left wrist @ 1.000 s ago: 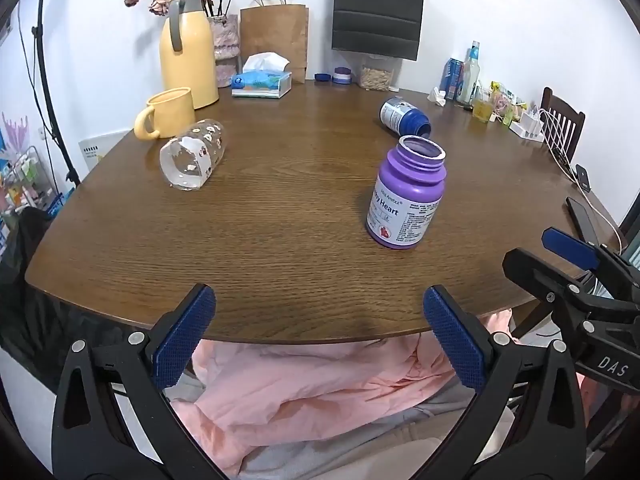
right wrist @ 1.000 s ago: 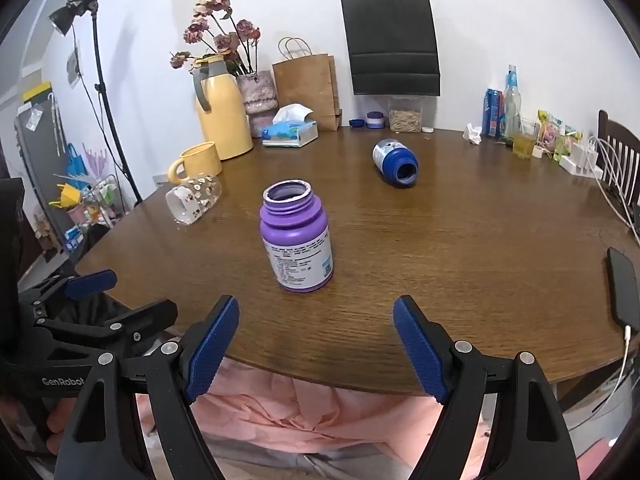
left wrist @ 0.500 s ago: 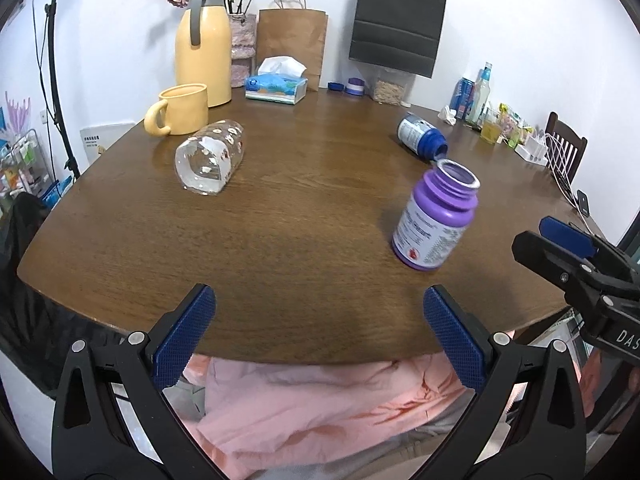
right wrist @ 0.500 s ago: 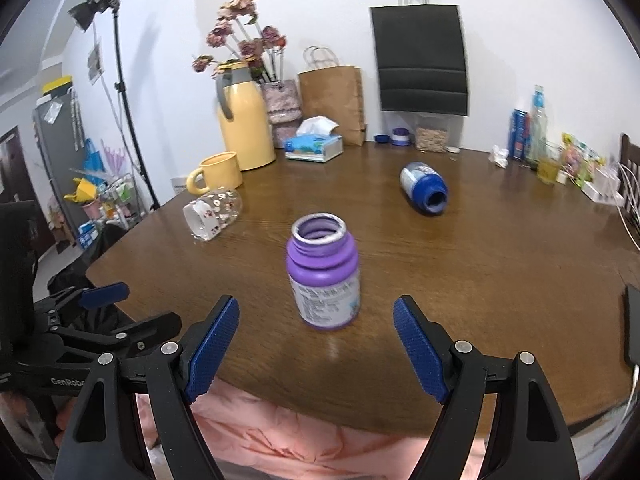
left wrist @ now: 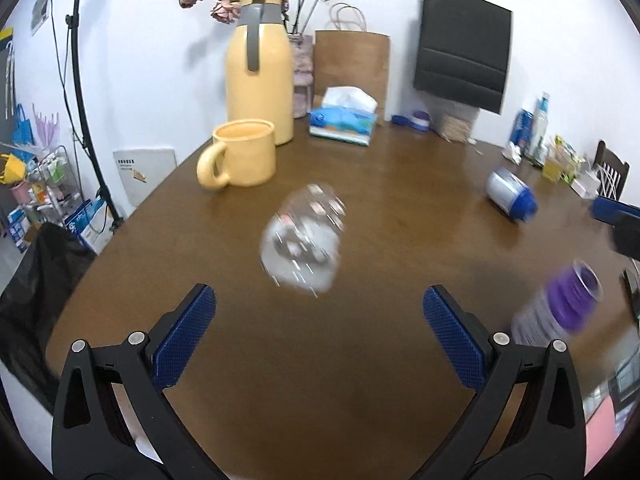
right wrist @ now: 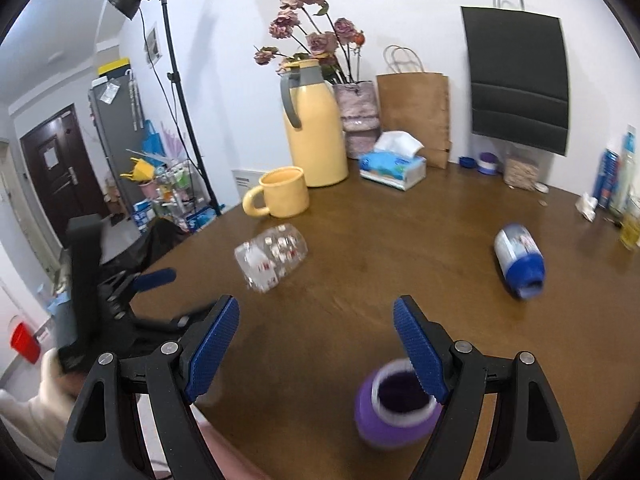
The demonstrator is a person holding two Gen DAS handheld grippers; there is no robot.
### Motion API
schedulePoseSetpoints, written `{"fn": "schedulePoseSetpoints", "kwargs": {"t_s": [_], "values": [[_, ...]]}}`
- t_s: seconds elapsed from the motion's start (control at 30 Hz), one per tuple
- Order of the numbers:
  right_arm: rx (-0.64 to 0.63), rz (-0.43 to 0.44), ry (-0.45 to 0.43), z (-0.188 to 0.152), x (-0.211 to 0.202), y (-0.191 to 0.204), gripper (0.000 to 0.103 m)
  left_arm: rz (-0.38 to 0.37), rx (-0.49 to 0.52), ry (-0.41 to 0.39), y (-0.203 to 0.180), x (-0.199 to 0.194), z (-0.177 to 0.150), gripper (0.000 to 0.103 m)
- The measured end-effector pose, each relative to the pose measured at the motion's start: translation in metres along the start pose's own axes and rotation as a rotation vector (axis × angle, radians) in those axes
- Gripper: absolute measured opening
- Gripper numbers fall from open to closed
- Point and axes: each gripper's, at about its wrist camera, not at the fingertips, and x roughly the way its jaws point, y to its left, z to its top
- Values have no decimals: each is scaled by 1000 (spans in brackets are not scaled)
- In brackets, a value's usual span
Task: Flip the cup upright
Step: 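Grasp the clear cup across its body with the left gripper and lift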
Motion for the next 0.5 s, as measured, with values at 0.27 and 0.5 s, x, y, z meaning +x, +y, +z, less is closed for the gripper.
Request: {"fn": "schedulePoseSetpoints", "kwargs": {"t_s": [0.27, 0.5], "values": [[-51, -9, 22, 33, 24, -21, 84, -128, 16, 140, 12, 80, 32, 68], [-31, -21, 69, 46, 46, -55, 84, -167, 48, 158, -5, 109, 48, 54]]}}
